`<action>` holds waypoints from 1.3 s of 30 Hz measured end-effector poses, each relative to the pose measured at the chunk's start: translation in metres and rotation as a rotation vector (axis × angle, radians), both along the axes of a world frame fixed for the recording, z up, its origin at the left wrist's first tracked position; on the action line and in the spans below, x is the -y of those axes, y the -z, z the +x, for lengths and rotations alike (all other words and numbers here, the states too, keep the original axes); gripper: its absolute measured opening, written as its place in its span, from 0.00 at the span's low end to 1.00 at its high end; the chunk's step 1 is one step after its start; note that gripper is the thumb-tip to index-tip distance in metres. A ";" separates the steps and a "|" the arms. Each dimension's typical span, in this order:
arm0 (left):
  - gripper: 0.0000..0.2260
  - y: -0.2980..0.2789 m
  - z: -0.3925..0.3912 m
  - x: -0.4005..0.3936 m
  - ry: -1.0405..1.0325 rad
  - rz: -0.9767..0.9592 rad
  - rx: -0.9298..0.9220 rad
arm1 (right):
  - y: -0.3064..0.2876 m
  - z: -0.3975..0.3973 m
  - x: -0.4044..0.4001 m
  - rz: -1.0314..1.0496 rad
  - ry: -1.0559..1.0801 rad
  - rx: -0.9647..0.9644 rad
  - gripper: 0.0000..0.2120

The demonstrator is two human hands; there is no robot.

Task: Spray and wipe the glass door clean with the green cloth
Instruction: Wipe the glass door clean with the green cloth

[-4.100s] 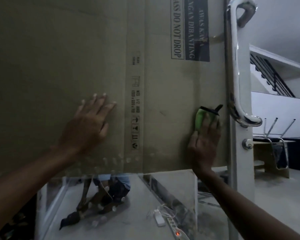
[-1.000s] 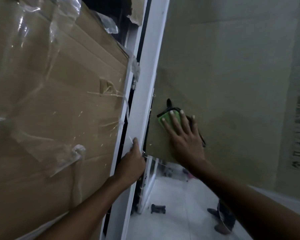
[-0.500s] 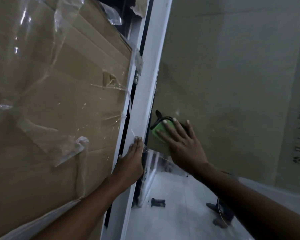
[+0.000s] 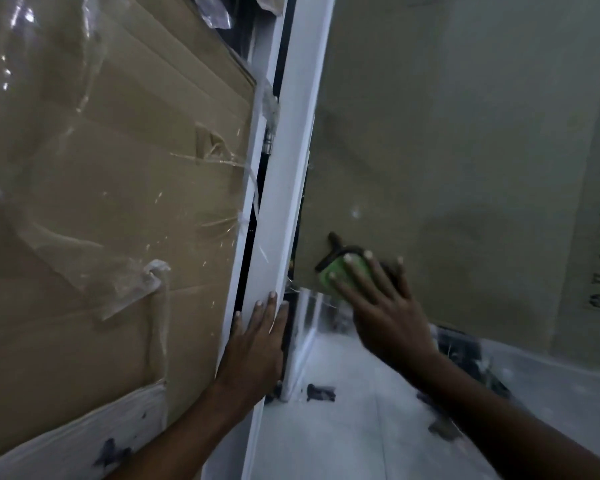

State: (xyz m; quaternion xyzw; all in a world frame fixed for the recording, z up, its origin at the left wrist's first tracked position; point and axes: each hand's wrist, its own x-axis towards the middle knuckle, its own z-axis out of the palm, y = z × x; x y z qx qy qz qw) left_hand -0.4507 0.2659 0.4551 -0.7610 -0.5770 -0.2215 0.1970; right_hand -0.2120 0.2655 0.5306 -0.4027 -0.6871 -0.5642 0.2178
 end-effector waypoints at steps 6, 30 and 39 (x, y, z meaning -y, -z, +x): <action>0.37 0.001 0.008 -0.001 0.039 -0.060 0.121 | 0.030 0.019 0.009 0.011 -0.037 0.012 0.38; 0.30 -0.048 0.129 0.043 0.426 0.319 0.242 | 0.049 0.171 0.109 0.206 0.107 -0.403 0.29; 0.32 -0.047 0.171 0.045 0.362 0.306 0.197 | 0.104 0.148 0.101 0.047 0.109 -0.292 0.46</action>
